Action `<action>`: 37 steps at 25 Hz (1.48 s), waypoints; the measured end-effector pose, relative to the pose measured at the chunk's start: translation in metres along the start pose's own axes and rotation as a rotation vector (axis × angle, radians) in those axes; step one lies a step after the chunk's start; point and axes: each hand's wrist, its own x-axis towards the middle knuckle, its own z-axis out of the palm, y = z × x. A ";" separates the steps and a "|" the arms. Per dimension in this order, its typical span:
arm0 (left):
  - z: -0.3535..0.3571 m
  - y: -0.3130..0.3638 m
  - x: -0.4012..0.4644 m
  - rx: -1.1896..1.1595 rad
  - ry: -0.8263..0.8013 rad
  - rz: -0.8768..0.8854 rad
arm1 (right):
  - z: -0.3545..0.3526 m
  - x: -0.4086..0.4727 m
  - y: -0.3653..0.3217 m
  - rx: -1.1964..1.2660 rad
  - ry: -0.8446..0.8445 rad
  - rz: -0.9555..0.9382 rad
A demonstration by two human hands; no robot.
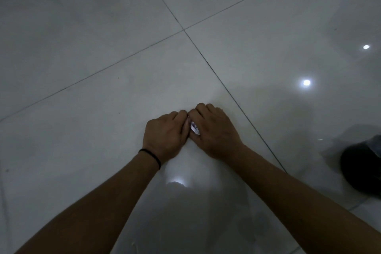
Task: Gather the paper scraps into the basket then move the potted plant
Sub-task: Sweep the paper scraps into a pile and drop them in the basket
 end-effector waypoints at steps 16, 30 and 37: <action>-0.026 0.013 0.036 -0.498 0.154 -0.477 | -0.017 0.013 -0.003 0.274 0.090 0.139; -0.021 -0.007 -0.031 -0.210 0.024 -0.720 | -0.022 -0.005 0.025 0.190 -0.039 0.256; -0.011 0.004 -0.032 -0.002 0.039 -0.409 | -0.027 -0.061 0.026 -0.192 0.158 0.202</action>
